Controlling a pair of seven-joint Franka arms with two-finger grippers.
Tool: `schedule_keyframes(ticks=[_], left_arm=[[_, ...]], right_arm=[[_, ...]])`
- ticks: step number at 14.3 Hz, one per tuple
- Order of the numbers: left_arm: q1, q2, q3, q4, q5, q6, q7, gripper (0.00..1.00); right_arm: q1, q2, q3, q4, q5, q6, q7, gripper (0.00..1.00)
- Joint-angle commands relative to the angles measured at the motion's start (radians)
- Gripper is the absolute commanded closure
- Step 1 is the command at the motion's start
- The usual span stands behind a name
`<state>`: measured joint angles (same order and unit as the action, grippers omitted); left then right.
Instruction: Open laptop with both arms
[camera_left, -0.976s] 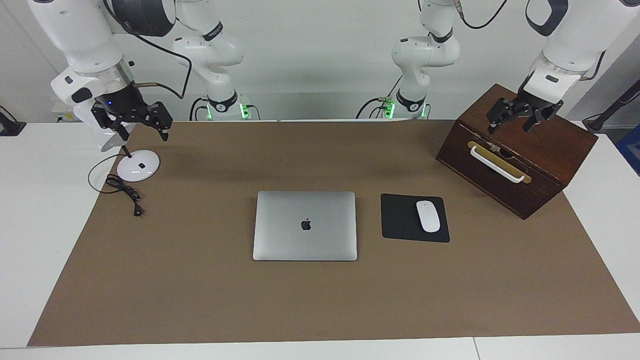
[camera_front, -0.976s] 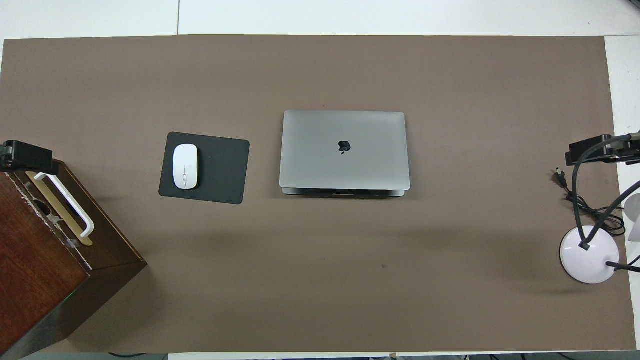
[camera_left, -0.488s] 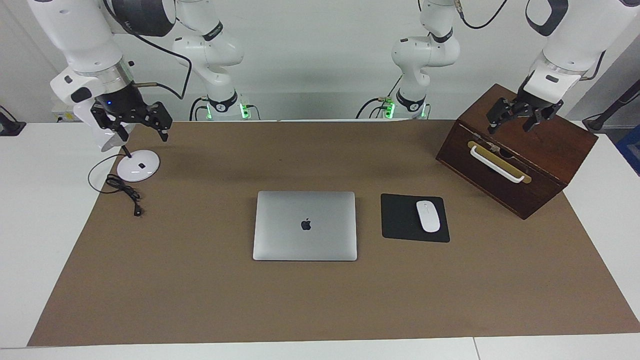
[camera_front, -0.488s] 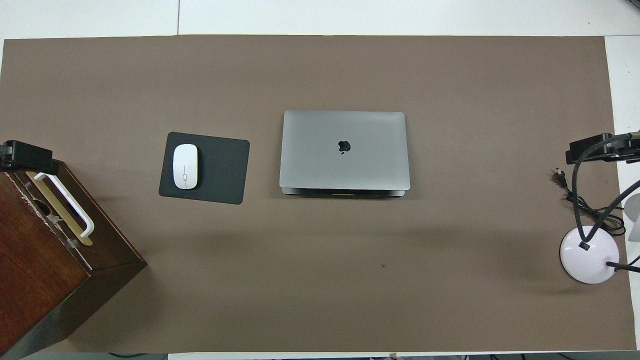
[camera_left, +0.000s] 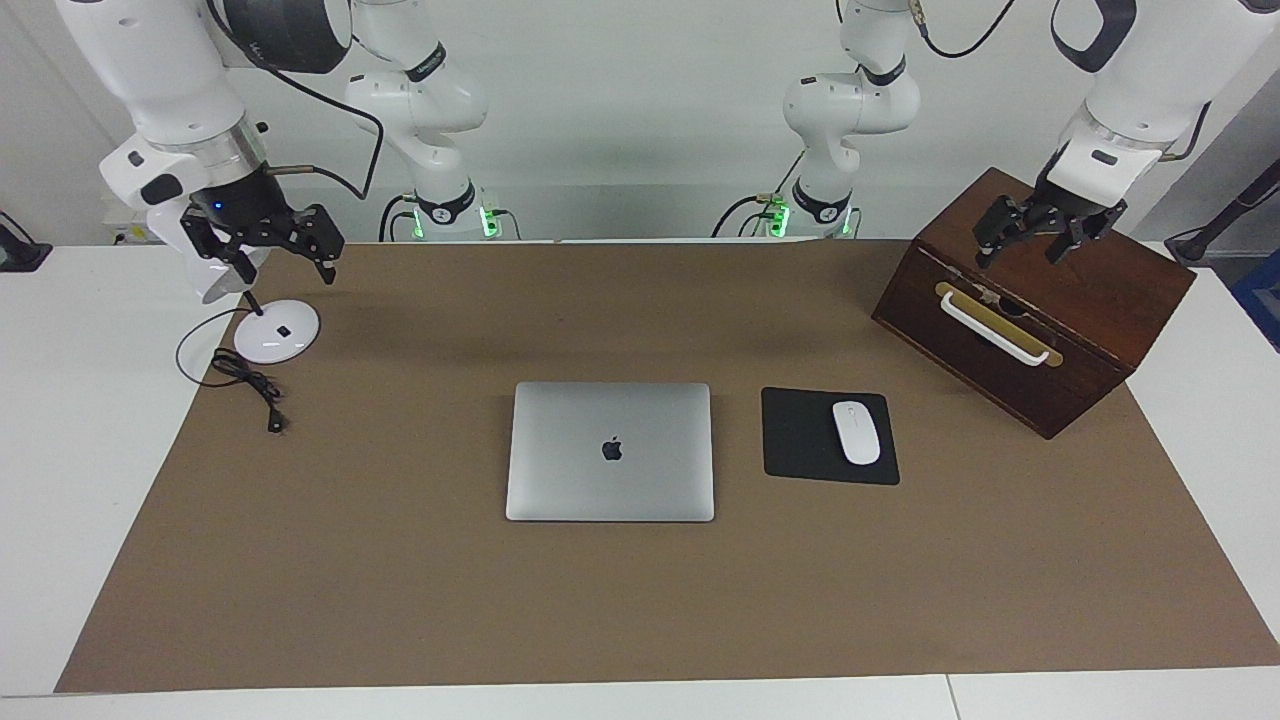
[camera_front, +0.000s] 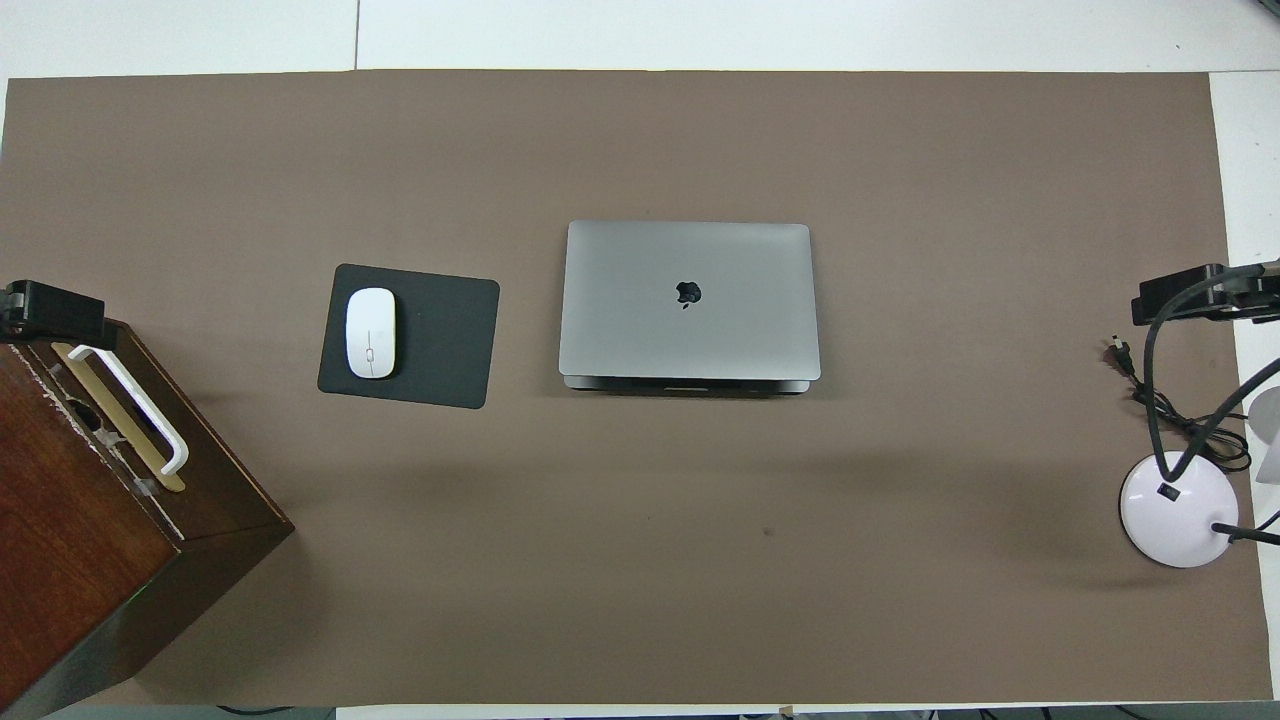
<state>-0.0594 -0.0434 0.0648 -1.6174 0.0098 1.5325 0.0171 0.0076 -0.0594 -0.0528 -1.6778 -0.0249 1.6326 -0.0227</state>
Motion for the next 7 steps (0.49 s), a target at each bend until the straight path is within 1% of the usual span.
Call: schedule_keyframes(ticks=[1,7], left_arm=[[0.007,-0.018,-0.002,-0.012,-0.007,0.009,-0.009,0.0],[0.0,-0.021,0.001,-0.012,-0.005,0.005,-0.019,0.0]], right_arm=[[-0.002,-0.014,0.002,-0.028,0.017,0.036,0.018,0.0],[-0.003,-0.016,-0.001,-0.028,0.019,0.033,0.017,0.0]])
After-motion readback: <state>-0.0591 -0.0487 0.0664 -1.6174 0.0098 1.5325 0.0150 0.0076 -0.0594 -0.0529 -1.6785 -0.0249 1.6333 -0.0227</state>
